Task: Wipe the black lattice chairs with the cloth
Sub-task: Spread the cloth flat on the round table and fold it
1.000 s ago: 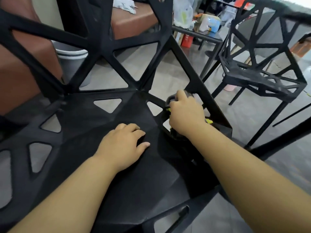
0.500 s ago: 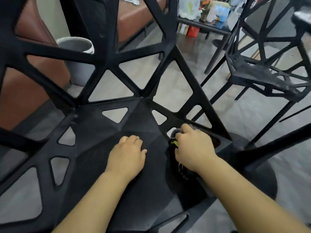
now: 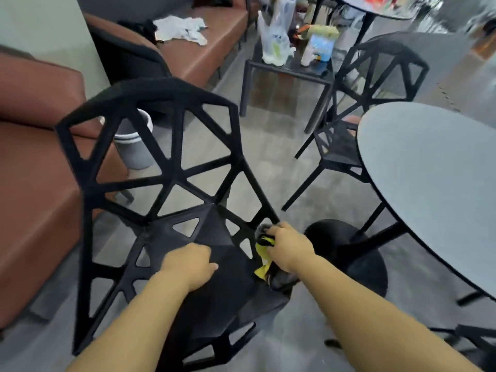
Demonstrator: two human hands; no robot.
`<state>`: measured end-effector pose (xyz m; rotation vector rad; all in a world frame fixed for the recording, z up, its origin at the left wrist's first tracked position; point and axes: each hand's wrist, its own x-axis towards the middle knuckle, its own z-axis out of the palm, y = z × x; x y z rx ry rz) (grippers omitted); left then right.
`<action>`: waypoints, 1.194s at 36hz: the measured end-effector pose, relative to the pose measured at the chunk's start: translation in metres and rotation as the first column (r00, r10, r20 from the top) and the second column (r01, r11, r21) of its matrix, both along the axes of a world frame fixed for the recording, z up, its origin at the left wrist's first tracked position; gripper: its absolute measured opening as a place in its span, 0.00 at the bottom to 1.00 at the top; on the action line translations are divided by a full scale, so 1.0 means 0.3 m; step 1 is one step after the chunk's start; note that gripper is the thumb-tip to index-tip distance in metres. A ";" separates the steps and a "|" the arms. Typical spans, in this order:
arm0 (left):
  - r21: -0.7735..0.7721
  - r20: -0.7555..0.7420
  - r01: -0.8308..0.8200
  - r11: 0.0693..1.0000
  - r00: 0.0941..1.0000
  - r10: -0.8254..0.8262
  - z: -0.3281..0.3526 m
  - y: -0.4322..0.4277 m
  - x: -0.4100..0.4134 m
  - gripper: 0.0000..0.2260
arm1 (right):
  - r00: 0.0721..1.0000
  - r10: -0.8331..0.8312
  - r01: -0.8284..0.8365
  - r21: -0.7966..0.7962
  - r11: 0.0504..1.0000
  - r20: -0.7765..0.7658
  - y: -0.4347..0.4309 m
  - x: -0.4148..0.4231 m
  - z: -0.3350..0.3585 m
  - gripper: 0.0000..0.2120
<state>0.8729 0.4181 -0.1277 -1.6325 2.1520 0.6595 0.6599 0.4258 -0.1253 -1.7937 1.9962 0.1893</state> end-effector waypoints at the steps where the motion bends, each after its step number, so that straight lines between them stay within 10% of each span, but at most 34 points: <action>1: -0.006 -0.002 0.006 1.000 1.000 -0.006 0.063 0.002 -0.007 0.15 | 1.000 -0.002 0.002 -0.011 1.000 0.001 0.008 -0.014 0.061 0.19; 24: -0.120 -0.456 0.260 0.958 0.843 -0.286 0.948 0.147 -0.378 0.05 | 0.870 -0.330 0.464 -0.384 0.798 0.366 0.473 -0.348 1.079 0.14; 33: -0.209 -0.736 0.342 0.916 0.562 -0.378 1.081 0.252 -0.703 0.33 | 0.741 -0.226 0.571 -0.417 0.707 0.632 0.680 -0.547 1.251 0.12; 43: -0.200 -0.858 0.210 0.957 0.434 -0.274 1.137 0.308 -1.101 0.07 | 0.740 -0.231 0.595 -0.456 0.661 0.631 0.768 -0.860 1.322 0.12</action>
